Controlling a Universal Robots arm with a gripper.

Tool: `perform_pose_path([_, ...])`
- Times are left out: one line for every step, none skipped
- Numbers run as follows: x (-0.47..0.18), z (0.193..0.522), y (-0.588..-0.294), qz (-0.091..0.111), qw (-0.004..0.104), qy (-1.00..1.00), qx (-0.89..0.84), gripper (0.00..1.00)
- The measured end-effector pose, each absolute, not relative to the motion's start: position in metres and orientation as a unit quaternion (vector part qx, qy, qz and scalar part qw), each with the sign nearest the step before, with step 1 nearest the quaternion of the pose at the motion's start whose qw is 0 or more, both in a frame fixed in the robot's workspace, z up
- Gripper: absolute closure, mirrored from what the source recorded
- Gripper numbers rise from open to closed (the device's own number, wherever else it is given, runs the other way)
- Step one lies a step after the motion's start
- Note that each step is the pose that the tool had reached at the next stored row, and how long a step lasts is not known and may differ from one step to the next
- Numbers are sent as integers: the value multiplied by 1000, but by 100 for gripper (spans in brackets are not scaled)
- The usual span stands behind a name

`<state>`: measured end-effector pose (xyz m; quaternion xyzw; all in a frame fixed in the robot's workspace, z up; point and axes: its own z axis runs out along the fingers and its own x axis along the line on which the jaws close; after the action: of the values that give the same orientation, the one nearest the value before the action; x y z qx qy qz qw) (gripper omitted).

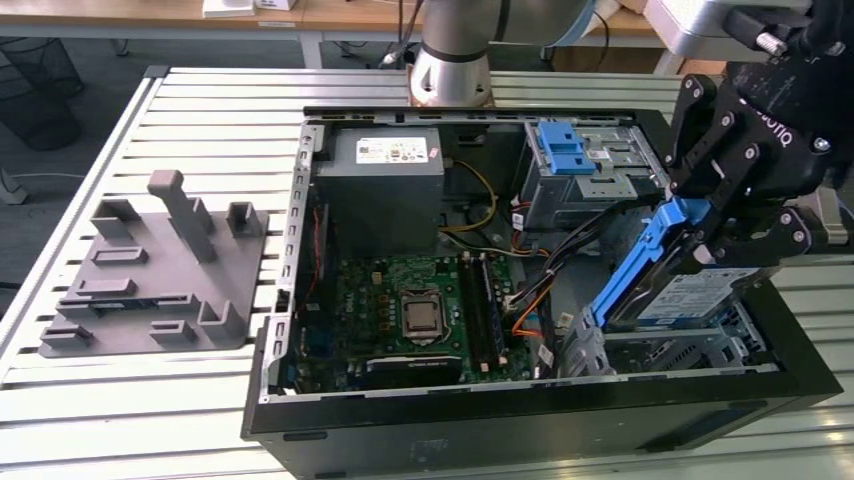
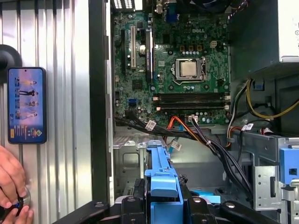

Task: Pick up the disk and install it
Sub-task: 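Insert the disk into the insertion slot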

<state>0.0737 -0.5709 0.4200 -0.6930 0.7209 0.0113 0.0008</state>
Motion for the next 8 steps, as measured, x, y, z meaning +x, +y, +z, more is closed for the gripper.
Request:
perform_pose_path([74,418,-571,11,1,721,-693,63])
perform_pose_path([74,416,-571,11,1,721,-693,63])
perform_pose_path([74,415,-571,11,1,721,-693,63])
perform_pose_path([74,413,-571,11,1,721,-693,63])
perform_pose_path([74,411,-571,11,1,721,-693,63])
perform_pose_path([74,409,-571,11,1,721,-693,63])
perform_pose_path([74,407,-571,11,1,721,-693,63])
perform_pose_path([74,405,-571,11,1,721,-693,63])
